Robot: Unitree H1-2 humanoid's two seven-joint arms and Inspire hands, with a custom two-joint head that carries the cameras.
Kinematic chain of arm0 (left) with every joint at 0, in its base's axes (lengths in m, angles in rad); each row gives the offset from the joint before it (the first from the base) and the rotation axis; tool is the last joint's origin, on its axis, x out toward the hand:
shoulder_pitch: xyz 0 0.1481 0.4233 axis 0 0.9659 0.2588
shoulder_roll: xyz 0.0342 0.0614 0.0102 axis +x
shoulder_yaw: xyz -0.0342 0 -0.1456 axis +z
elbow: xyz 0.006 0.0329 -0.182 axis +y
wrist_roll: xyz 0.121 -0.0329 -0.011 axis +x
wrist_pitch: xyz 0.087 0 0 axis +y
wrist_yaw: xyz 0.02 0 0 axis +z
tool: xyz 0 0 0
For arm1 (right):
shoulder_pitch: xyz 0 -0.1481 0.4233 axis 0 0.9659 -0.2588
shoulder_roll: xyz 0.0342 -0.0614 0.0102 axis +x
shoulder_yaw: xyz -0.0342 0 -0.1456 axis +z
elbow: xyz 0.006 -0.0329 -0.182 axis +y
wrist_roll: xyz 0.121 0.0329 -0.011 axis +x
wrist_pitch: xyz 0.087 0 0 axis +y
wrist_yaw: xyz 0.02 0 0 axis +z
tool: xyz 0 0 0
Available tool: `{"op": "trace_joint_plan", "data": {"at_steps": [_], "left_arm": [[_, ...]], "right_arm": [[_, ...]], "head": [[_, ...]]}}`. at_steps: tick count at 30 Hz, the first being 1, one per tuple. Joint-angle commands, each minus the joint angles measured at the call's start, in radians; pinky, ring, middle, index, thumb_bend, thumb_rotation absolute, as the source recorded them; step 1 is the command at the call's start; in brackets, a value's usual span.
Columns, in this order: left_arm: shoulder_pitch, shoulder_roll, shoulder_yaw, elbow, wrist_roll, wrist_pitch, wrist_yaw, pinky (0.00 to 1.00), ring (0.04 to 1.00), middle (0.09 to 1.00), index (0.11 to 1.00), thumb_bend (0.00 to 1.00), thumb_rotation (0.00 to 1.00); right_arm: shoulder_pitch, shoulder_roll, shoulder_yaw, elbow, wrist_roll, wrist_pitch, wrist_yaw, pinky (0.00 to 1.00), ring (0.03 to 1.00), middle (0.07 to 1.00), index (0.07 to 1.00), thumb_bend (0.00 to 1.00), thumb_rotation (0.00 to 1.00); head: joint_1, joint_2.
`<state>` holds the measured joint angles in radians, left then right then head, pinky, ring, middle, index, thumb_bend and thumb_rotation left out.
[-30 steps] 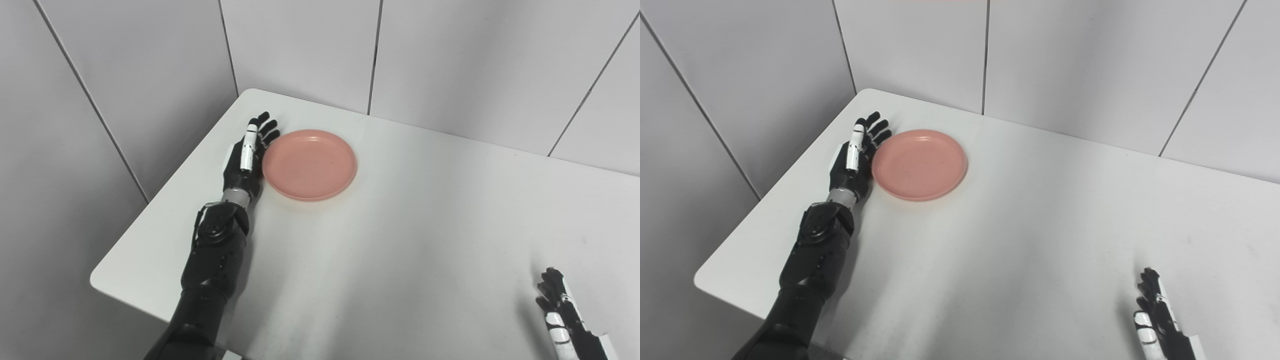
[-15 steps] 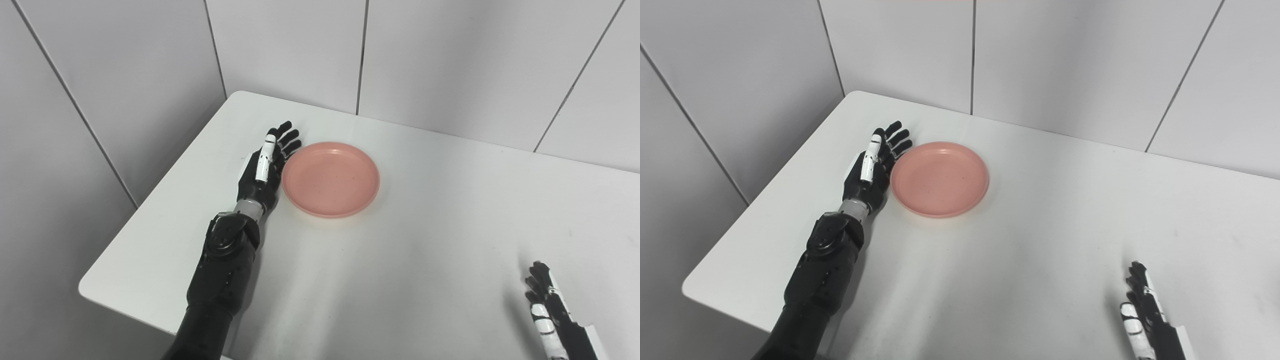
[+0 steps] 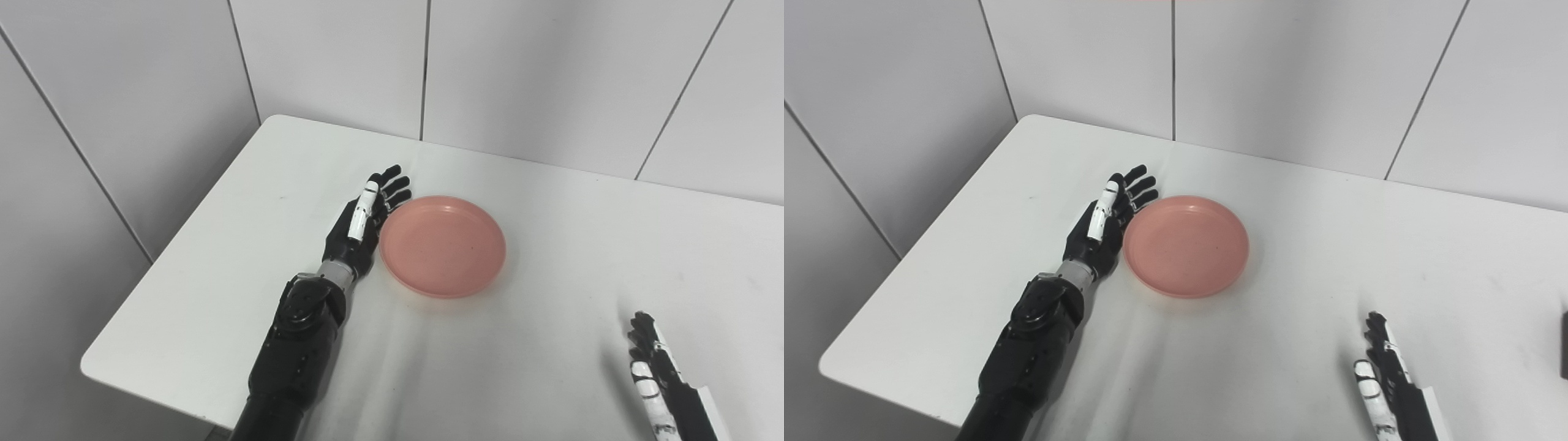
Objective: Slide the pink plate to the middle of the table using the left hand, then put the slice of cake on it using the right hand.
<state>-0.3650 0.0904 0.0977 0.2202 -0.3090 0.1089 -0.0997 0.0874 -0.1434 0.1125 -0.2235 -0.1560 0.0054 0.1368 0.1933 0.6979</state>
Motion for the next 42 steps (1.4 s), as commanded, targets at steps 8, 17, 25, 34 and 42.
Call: {"op": "trace_joint_plan", "data": {"at_steps": [8, 17, 25, 34, 42], "left_arm": [[0.041, -0.061, -0.059, -0.026, 0.007, 0.077, -0.028, 0.89, 0.891, 0.895, 0.876, 0.4, 1.0], [0.084, -0.082, -0.116, -0.063, 0.004, 0.097, -0.086, 0.88, 0.879, 0.885, 0.87, 0.42, 1.0], [0.127, -0.078, -0.164, -0.106, 0.019, 0.112, -0.11, 0.88, 0.888, 0.892, 0.877, 0.42, 1.0], [0.14, -0.07, -0.144, -0.091, 0.012, 0.12, -0.113, 0.88, 0.889, 0.887, 0.871, 0.43, 1.0], [0.139, -0.075, -0.122, -0.069, -0.025, 0.129, -0.116, 0.89, 0.896, 0.893, 0.877, 0.42, 1.0]], "right_arm": [[0.004, 0.011, 0.022, -0.018, -0.022, 0.046, 0.001, 0.94, 0.951, 0.964, 0.967, 0.47, 1.0], [-0.004, 0.027, 0.037, -0.025, -0.055, 0.07, -0.007, 0.94, 0.953, 0.959, 0.963, 0.45, 1.0], [-0.006, 0.039, 0.049, -0.032, -0.073, 0.089, -0.014, 0.94, 0.954, 0.959, 0.963, 0.45, 1.0], [-0.007, 0.044, 0.058, -0.033, -0.097, 0.095, -0.023, 0.94, 0.954, 0.96, 0.968, 0.43, 1.0], [-0.02, 0.061, 0.024, -0.011, -0.076, 0.093, -0.045, 0.94, 0.953, 0.963, 0.968, 0.47, 1.0]], "head": [[-0.053, 0.022], [-0.126, 0.042], [-0.191, 0.052], [-0.232, 0.059], [-0.364, 0.052]]}}
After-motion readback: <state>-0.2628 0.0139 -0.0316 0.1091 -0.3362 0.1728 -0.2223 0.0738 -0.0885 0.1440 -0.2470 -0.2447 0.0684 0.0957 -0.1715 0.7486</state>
